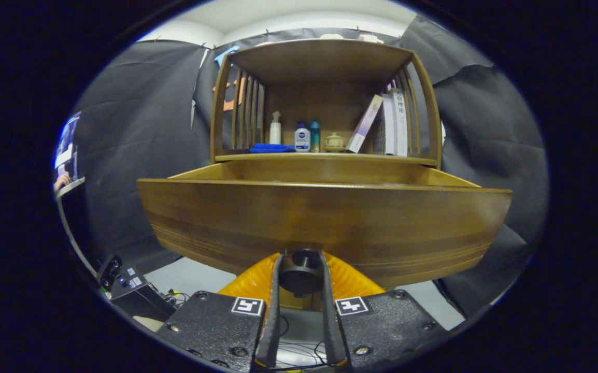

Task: Pull open the drawer, take out the items inside it, and place them on the countertop above the cabinet.

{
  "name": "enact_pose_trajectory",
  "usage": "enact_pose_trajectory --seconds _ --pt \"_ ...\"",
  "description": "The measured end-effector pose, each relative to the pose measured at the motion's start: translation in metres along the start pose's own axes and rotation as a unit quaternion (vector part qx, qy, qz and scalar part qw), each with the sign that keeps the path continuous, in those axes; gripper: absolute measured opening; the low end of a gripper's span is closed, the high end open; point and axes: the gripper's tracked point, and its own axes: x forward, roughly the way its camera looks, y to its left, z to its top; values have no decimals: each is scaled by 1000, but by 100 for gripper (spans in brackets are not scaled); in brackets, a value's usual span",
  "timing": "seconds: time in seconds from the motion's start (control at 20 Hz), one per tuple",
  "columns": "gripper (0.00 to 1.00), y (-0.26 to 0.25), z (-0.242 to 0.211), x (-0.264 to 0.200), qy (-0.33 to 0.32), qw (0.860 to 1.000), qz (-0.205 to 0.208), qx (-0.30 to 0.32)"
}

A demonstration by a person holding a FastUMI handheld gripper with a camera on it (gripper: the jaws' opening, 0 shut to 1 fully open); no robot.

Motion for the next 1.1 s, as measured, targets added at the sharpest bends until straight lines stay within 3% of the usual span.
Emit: enact_pose_trajectory --seconds 0.2,0.3,0.45,0.7,0.85,1.1 --pt "37 0 -2 -1 21 1000 -8 0" --pt "46 0 11 -12 19 1000 -9 -23" --pt "56 14 46 -32 0 998 21 -52" --pt "82 22 109 -36 -14 998 60 -30" --pt "83 13 121 -10 45 997 54 3" --pt "83 0 110 41 165 985 47 -12"
